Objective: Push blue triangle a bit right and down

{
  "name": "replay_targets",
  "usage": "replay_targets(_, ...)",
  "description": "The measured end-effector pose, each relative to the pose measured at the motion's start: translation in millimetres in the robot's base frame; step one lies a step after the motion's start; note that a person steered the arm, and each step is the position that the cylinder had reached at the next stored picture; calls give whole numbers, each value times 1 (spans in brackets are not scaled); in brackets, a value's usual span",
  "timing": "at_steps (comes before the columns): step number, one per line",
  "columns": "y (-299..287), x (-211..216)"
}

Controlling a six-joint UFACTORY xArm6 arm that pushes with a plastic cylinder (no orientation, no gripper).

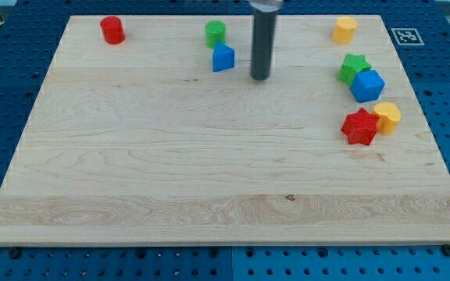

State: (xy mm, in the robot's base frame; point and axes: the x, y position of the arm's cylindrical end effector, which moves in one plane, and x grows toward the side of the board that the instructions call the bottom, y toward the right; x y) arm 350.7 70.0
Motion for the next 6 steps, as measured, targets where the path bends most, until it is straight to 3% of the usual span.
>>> replay_targets(1,9,-28)
replay_targets(2,-22,-52)
replay_targets(4,-157,-49)
replay_targets(5,-181,-42)
replay_targets(6,-150,-41)
